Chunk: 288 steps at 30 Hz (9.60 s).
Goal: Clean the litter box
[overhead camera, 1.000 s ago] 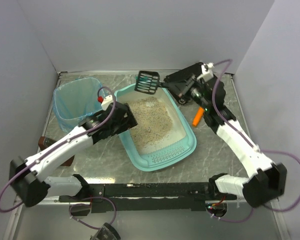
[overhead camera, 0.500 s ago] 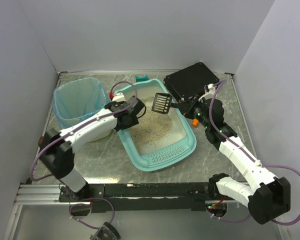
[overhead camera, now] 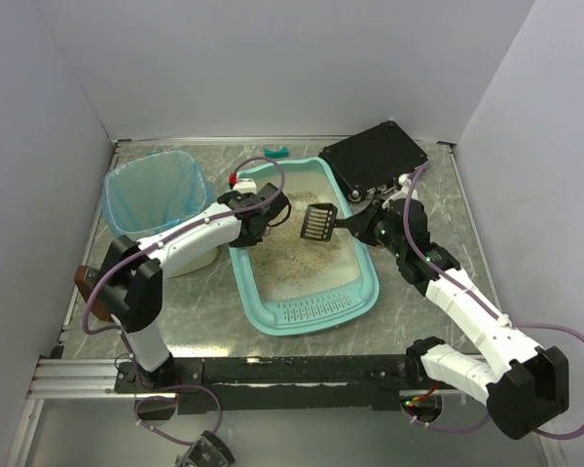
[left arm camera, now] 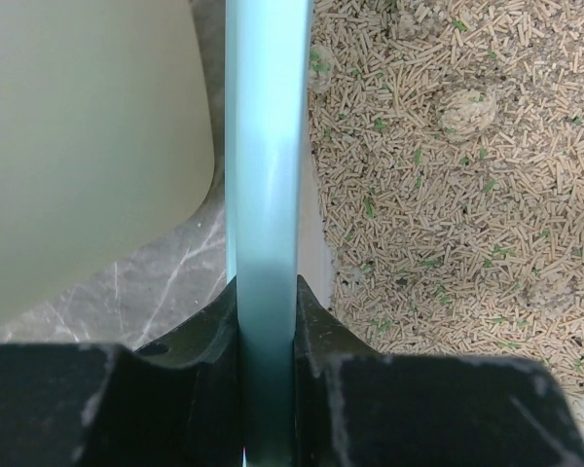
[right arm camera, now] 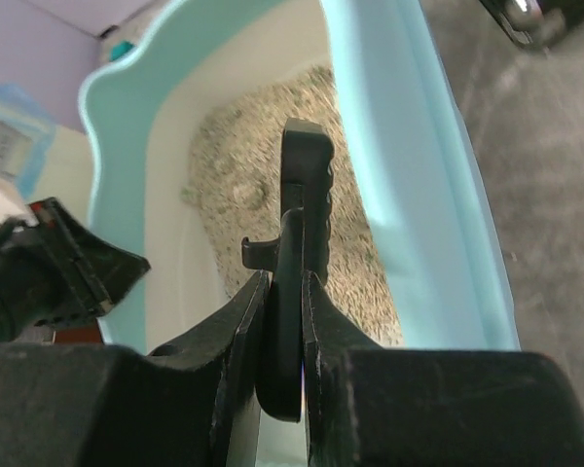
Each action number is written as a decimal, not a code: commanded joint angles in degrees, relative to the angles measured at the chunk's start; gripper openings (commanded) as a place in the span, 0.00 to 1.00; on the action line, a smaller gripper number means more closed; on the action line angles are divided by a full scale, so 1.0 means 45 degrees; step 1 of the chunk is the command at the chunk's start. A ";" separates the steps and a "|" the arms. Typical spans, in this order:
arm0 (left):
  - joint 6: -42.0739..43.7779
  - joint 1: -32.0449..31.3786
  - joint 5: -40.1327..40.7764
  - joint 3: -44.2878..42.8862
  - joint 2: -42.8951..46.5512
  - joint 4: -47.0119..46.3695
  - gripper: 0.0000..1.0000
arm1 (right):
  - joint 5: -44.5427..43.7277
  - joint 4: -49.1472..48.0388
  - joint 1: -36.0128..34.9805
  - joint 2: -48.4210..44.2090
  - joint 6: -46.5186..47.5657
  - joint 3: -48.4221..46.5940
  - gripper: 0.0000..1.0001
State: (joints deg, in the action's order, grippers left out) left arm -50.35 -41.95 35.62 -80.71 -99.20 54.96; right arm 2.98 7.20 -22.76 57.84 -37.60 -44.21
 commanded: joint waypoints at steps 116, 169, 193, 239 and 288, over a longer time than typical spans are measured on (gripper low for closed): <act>-0.0550 -0.0598 -0.2017 0.2486 0.5306 -0.5201 0.01 | -0.3866 -1.3591 -0.1952 0.5270 -0.6976 0.3790 0.00; -0.2308 -0.0598 0.0171 0.2564 0.6614 -0.4927 0.01 | -0.3182 -1.8161 -0.1153 0.5994 -1.0530 0.6346 0.00; -0.3050 -0.0560 0.0075 0.2876 0.6595 -0.4733 0.01 | -0.4705 -1.7772 -0.0644 0.5583 -1.0843 0.6386 0.00; -0.3851 -0.0403 -0.0532 0.4751 0.7747 -0.6178 0.01 | -0.2949 -2.0155 -0.0293 0.6403 -1.3088 0.5605 0.00; -0.2604 -0.0403 -0.0648 0.5787 0.8353 -0.8033 0.01 | -0.1014 -1.4929 -0.0625 0.1741 -0.9402 0.6620 0.00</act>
State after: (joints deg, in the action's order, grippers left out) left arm -60.16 -43.94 31.31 -49.71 -65.73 37.91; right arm -2.02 -68.31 -26.94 75.75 -87.18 -15.29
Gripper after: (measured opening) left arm 0.231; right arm 0.224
